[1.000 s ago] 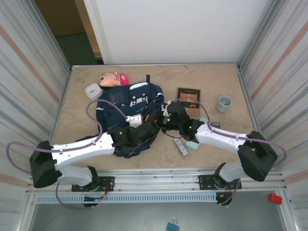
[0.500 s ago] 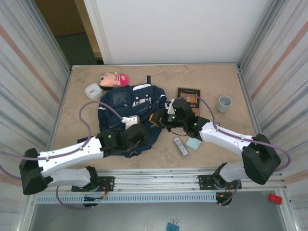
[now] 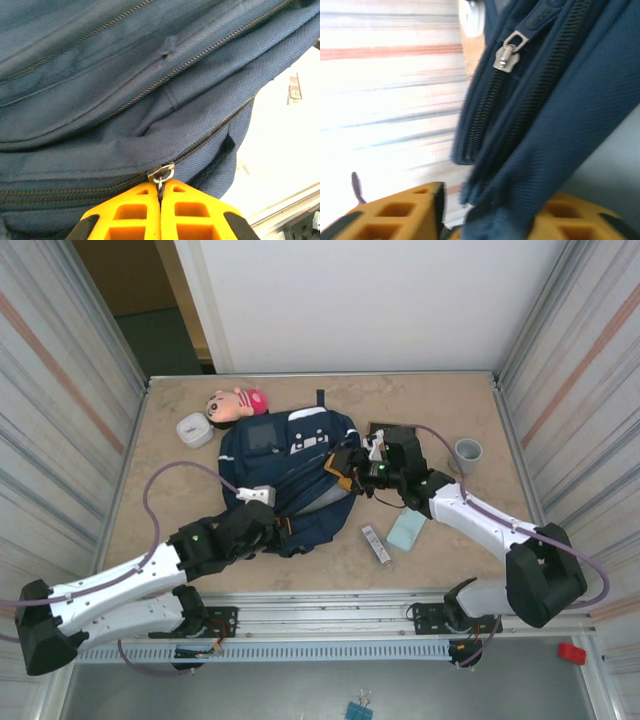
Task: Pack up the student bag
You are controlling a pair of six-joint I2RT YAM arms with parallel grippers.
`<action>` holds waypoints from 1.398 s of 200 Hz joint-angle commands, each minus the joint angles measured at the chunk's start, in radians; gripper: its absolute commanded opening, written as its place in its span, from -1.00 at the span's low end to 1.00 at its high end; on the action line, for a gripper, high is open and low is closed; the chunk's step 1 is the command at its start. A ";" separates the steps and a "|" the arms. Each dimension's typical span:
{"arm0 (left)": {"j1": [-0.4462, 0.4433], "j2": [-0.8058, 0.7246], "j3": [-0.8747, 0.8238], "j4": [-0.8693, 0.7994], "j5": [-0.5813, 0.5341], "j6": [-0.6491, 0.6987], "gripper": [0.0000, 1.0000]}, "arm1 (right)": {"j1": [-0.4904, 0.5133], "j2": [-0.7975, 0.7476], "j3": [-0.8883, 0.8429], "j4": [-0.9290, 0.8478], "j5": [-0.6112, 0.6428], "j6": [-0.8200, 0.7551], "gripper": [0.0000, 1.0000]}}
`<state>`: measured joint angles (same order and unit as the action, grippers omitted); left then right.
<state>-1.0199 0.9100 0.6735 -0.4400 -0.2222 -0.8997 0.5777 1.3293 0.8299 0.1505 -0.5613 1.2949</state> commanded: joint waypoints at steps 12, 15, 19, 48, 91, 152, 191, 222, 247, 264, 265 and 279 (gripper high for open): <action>0.009 0.047 0.007 0.199 0.064 0.062 -1.00 | 0.116 -0.059 -0.079 0.169 0.104 0.116 0.14; 0.008 0.052 0.007 0.211 0.069 0.062 -1.00 | 0.128 -0.060 -0.088 0.178 0.117 0.125 0.14; 0.008 0.058 0.006 0.226 0.075 0.062 -1.00 | 0.142 -0.061 -0.099 0.193 0.141 0.136 0.15; 0.007 0.090 0.003 0.307 0.107 0.058 -1.00 | 0.218 -0.035 -0.130 0.254 0.231 0.183 0.16; 0.007 0.060 -0.009 0.223 0.060 0.052 -1.00 | 0.196 -0.015 -0.100 0.180 0.208 0.114 -0.61; 0.015 -0.128 -0.127 0.061 -0.029 0.050 -1.00 | -0.044 -0.125 -0.032 -0.114 0.043 -0.092 -0.94; 0.020 -0.160 -0.158 0.163 -0.006 0.094 -1.00 | -0.055 -0.122 -0.051 -0.075 0.021 -0.034 -0.69; 0.020 -0.091 -0.124 0.286 0.037 0.135 -1.00 | 0.079 -0.116 -0.136 0.050 0.176 0.113 -0.02; 0.020 -0.032 -0.093 0.346 0.068 0.157 -1.00 | 0.168 -0.100 -0.193 0.115 0.293 0.205 0.16; 0.022 -0.003 -0.087 0.373 0.085 0.162 -1.00 | 0.211 -0.077 -0.209 0.134 0.343 0.235 0.20; 0.022 -0.002 -0.086 0.375 0.086 0.162 -1.00 | 0.213 -0.076 -0.210 0.135 0.345 0.235 0.20; 0.022 0.014 -0.084 0.387 0.101 0.162 -1.00 | 0.230 -0.047 -0.204 0.138 0.360 0.237 0.21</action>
<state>-1.0023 0.9134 0.5320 -0.1848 -0.1638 -0.7734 0.7773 1.2491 0.6277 0.2165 -0.2962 1.4647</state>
